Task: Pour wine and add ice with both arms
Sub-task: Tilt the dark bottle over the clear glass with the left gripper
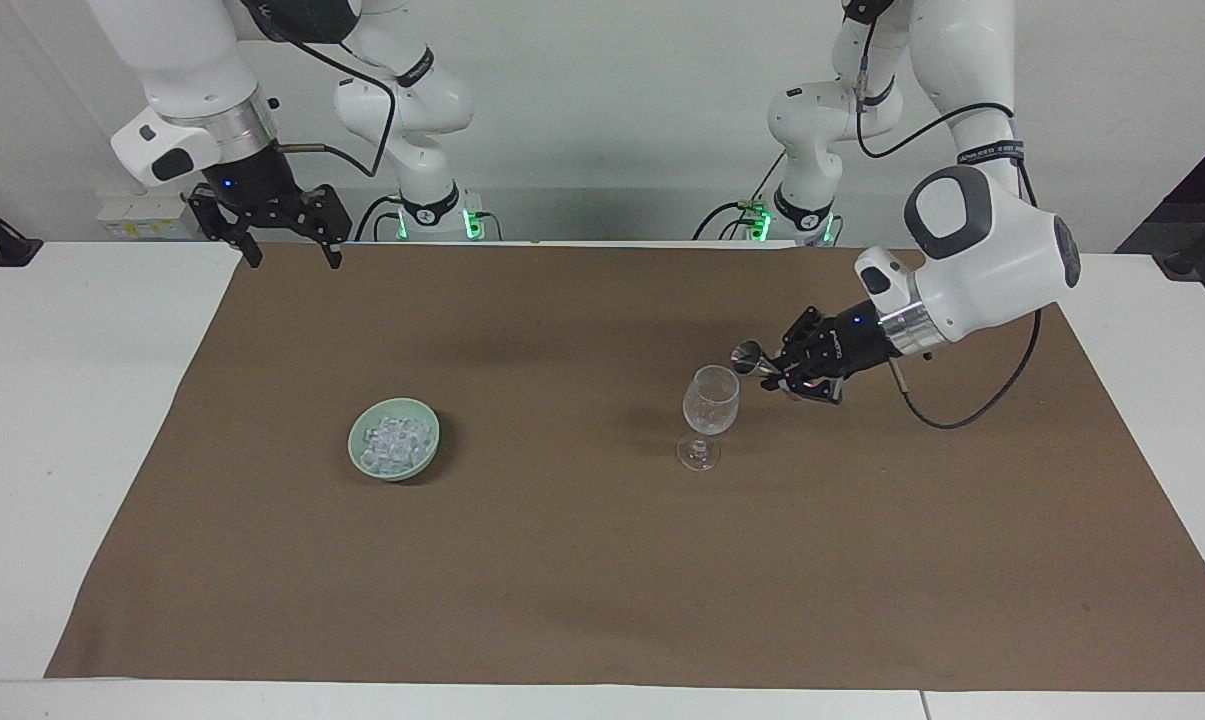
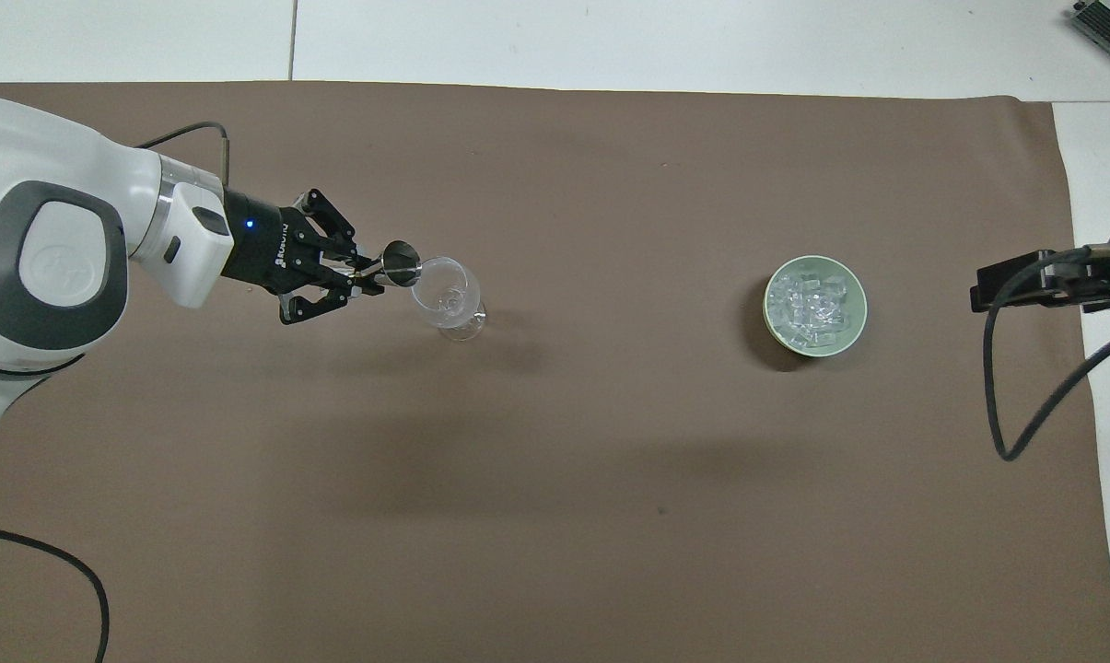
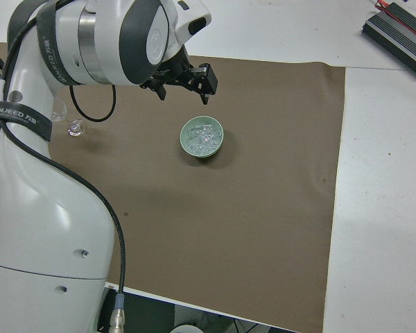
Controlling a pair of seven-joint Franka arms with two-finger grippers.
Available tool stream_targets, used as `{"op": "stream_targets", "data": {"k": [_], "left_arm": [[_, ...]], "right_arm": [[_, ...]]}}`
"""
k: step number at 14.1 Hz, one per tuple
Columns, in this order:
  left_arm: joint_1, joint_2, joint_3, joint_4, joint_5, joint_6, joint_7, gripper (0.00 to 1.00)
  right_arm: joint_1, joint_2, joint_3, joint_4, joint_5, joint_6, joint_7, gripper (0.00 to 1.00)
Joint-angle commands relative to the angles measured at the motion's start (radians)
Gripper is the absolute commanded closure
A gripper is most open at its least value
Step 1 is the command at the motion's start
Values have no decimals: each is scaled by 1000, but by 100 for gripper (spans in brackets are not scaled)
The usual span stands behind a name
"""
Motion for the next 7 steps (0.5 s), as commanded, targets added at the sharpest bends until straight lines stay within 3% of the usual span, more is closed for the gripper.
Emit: {"op": "stream_targets", "data": {"k": [1,7], "left_arm": [[-29,-13,18,-2,48,43,-28,100],[-69,-20,20,19,145,57,-129,100]], "right_arm": [[-13,5,6,10,17,-9,14,0],[-13,5,6,10,17,-9,13,0]]}}
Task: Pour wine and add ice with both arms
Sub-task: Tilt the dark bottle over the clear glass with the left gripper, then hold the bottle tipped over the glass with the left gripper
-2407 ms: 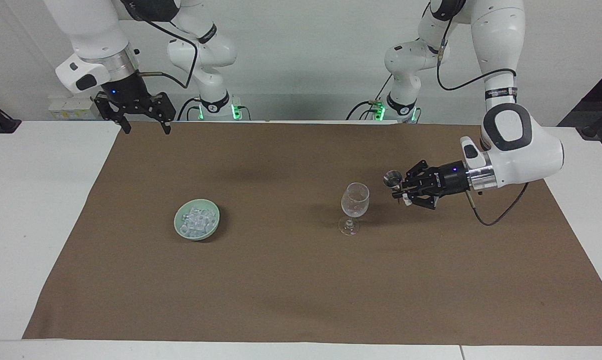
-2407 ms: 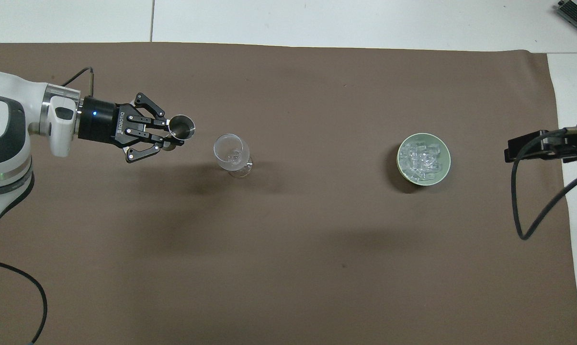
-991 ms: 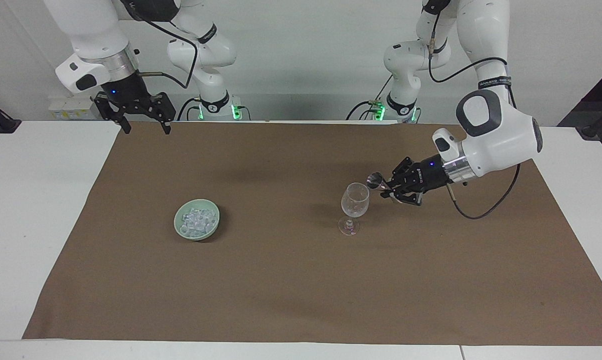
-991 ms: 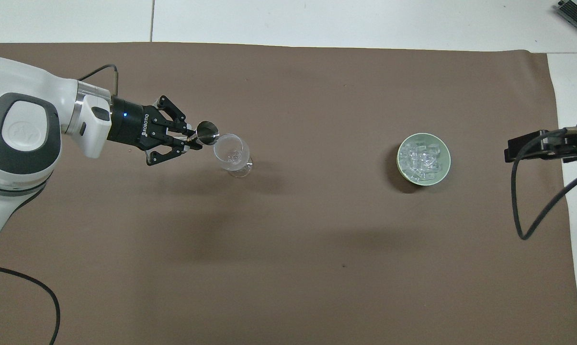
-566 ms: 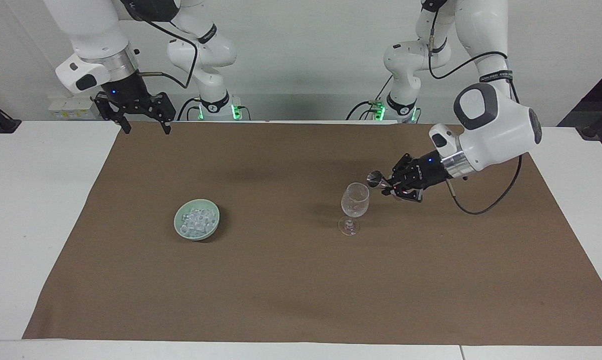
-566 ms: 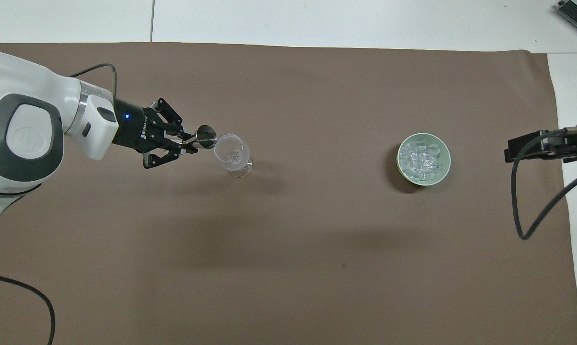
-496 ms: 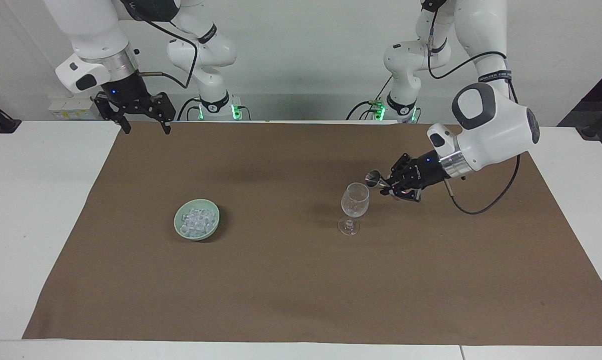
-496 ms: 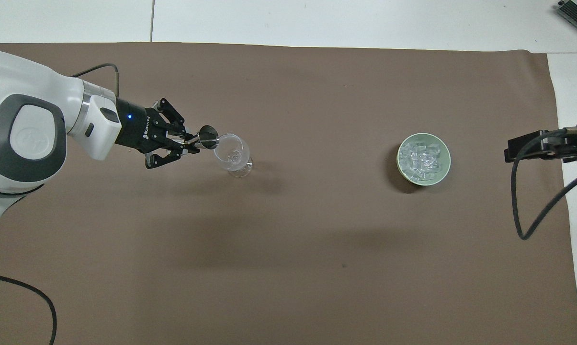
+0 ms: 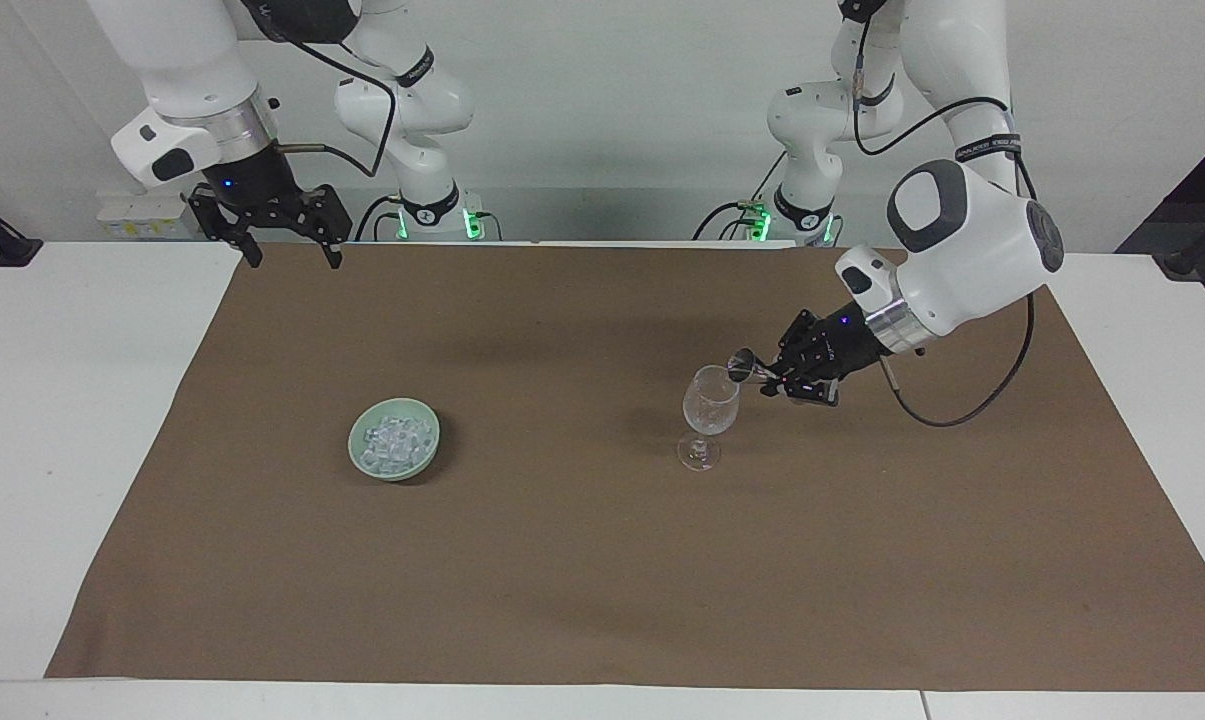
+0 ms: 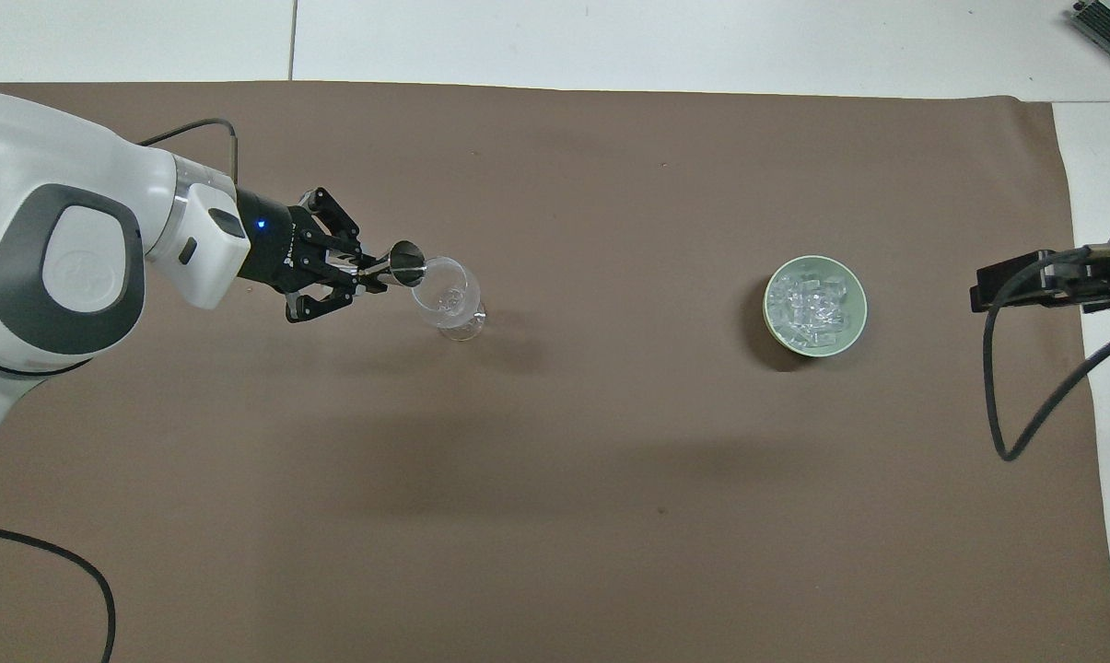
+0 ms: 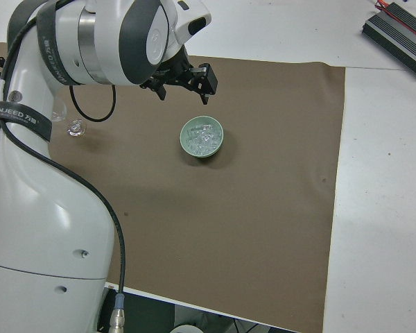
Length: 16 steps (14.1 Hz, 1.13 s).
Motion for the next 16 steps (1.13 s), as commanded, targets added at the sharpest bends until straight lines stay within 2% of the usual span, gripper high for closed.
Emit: {"op": "stream_targets", "data": {"k": [1,16], "left_arm": [[-36,-15,20,0,41,29,-37,100],[-70,-35,20,0,170,32,-132,100]], "right_arm": [[-13,5,6,10,17,-9,13,0],[-13,5,6,10,17,-9,13,0]]}}
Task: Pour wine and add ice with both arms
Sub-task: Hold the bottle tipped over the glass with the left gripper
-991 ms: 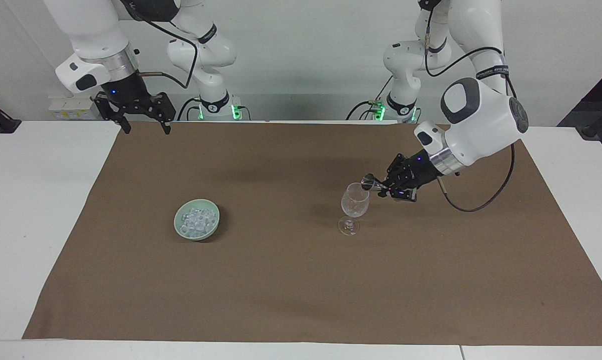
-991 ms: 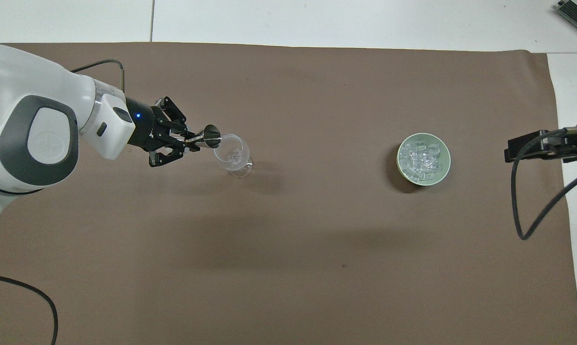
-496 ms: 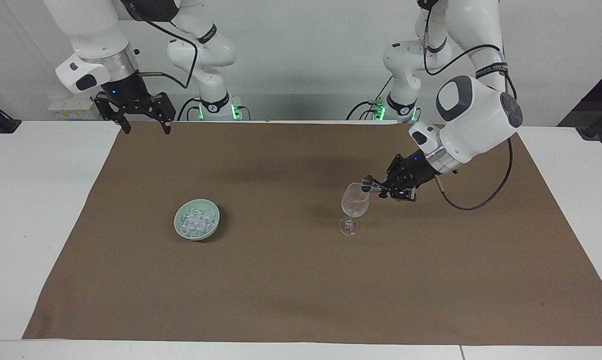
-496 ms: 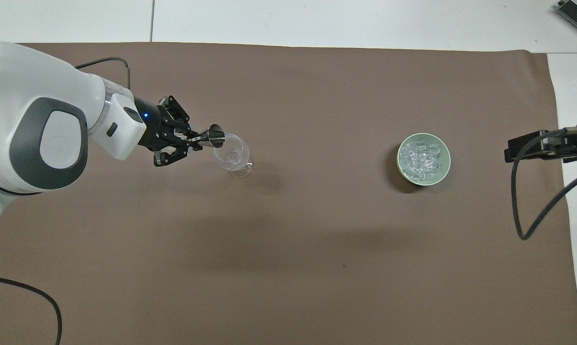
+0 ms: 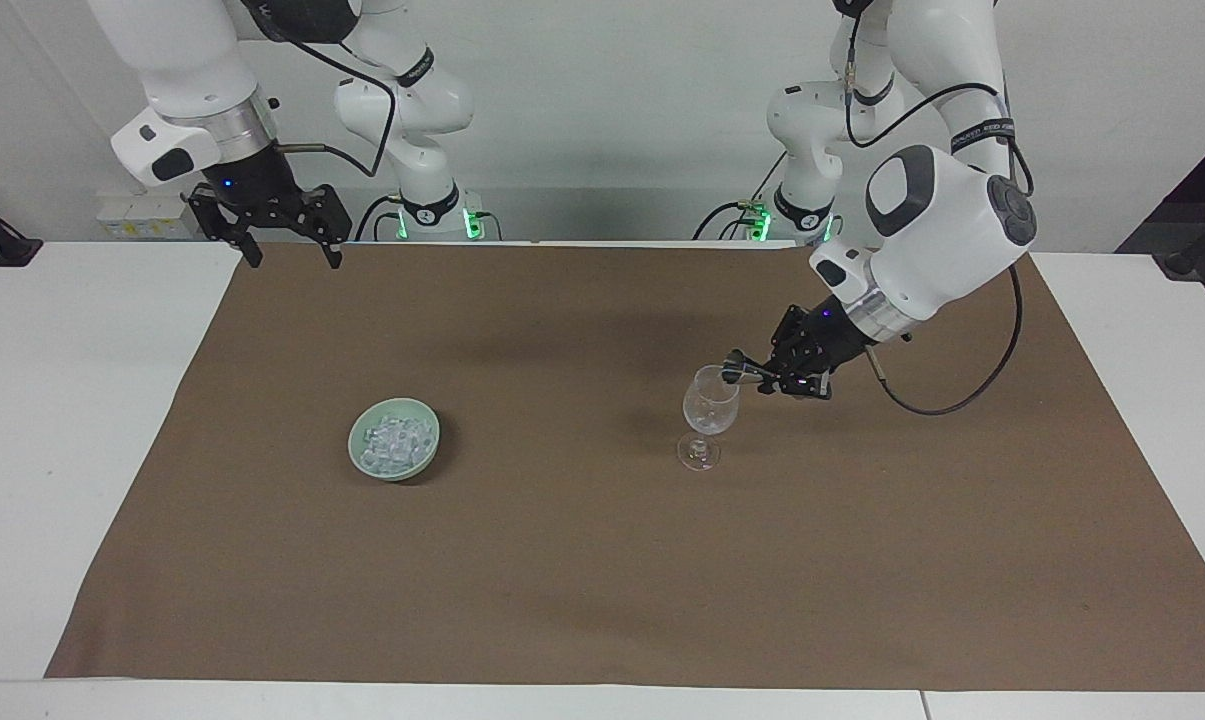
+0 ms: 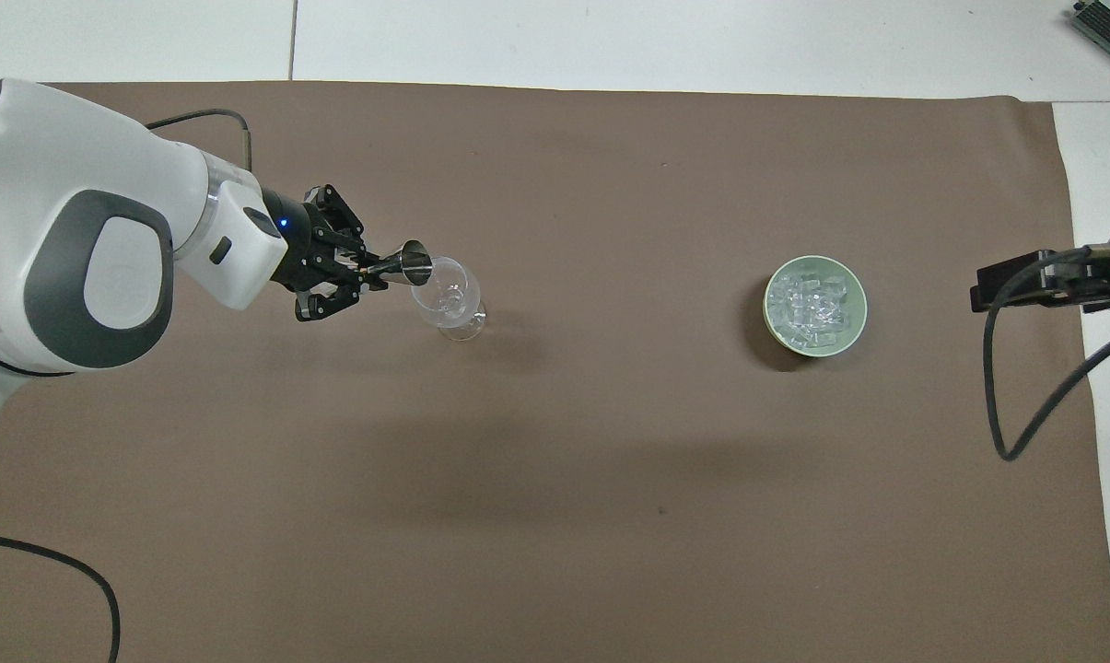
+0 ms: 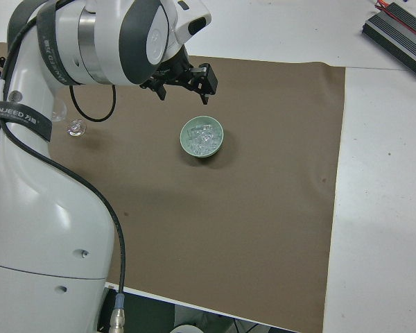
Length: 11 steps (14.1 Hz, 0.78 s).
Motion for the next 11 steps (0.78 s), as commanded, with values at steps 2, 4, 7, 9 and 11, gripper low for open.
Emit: {"op": "stream_targets", "data": {"k": [2,4,7,9,11], "left_arm": [[-30,-24,19,-4,43,7,-27,100],[-40,-30,19,-4,75,8,-63,100],[-62,-31,19,4,144,7,-112,100],[-65,-30,18,16,196,1,-161,100],[-88,-30,18,18,230,1,-194,100]], "right_arm": [[-13,5,6,10,17,-9,13,0],[-13,3,6,10,17,-9,15,0],[-13,5,6,10,17,-8,13,0],[-13,5,6,10,17,-9,13,0],[-13,3,6,10,17,-9,13,0]]}}
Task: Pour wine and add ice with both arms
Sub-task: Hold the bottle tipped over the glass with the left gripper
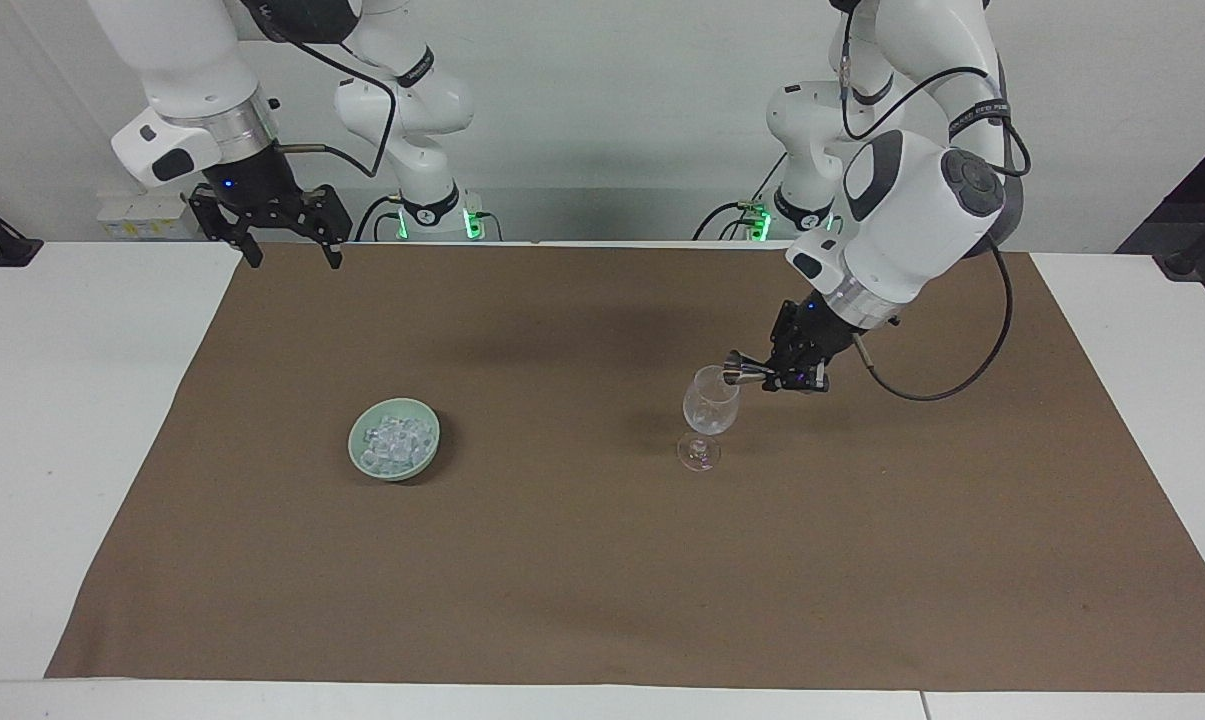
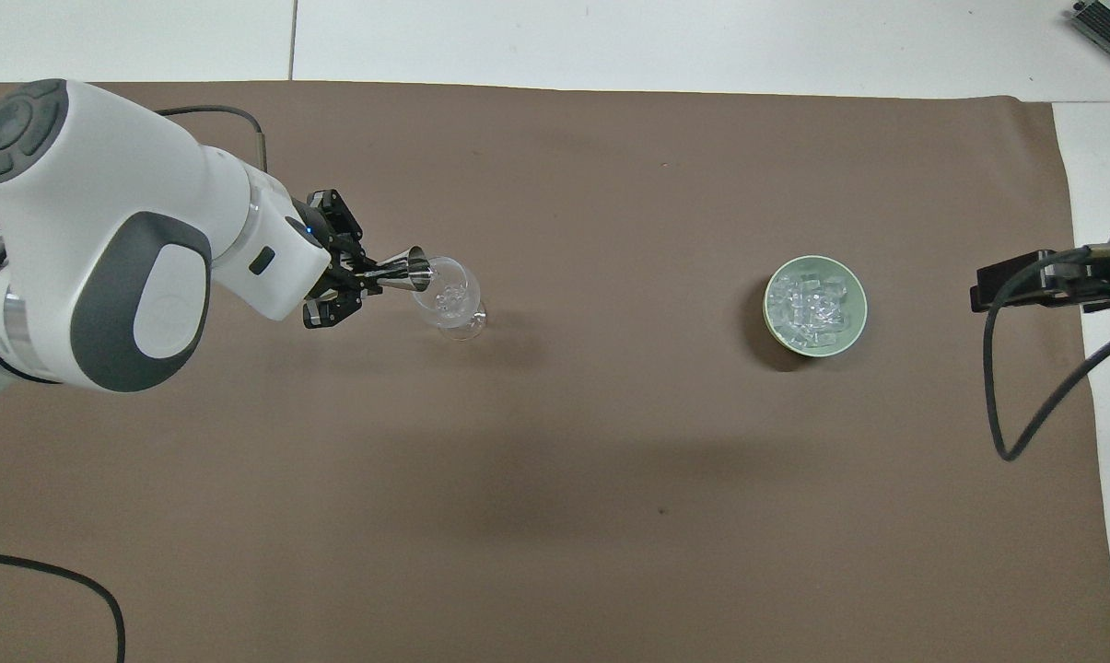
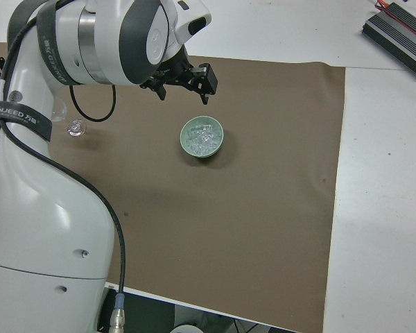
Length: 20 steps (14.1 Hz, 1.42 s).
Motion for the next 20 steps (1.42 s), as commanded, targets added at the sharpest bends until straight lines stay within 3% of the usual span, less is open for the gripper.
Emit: {"op": "stream_targets", "data": {"k": [1,14,20], "left_arm": [[-39,-12,19,5,54,1,-53,100],[-96,-14,19,41,287,-18,-194,100],[-122,-12,19,46,317,-25,-245,100]], "right_arm": [[-13,5,6,10,17,-9,13,0],[-13,3,5,10,17,-9,13,0],[-13,5,5,10,17,-9,13,0]]}}
